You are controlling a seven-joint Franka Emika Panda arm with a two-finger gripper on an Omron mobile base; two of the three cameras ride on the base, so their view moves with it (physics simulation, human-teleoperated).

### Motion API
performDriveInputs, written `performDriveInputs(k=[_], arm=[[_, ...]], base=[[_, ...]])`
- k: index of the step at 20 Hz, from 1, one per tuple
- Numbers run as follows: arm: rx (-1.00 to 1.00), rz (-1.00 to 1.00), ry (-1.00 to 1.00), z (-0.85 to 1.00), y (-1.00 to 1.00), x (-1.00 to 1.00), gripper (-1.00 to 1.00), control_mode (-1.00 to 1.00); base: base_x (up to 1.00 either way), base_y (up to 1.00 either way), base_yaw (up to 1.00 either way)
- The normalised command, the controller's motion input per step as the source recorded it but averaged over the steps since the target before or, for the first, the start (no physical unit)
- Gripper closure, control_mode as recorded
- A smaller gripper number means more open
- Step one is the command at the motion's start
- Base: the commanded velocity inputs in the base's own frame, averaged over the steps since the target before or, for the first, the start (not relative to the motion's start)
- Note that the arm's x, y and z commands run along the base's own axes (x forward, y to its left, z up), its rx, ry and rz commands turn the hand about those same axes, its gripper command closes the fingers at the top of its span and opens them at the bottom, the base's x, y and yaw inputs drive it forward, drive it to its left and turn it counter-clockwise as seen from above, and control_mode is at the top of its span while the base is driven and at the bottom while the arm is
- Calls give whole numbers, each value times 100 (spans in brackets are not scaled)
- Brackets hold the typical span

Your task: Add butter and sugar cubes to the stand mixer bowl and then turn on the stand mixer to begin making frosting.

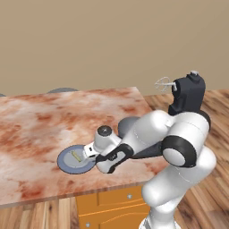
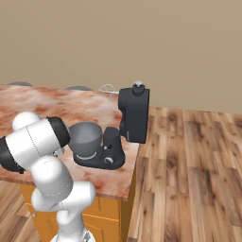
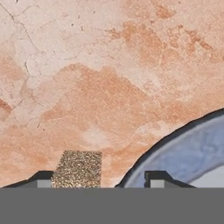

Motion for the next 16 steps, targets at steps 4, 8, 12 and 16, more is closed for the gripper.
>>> performDriveInputs(k=[4, 8, 12, 16], arm=[[0, 0, 0, -21, -1, -3, 100, -100], [1, 0, 0, -30, -20, -9, 100, -100], [5, 0, 0, -30, -41, -13, 100, -100], [13, -8, 0, -15, -70, -24, 100, -100]], base=[[0, 0, 0], [0, 0, 0], [0, 0, 0], [0, 0, 0]])
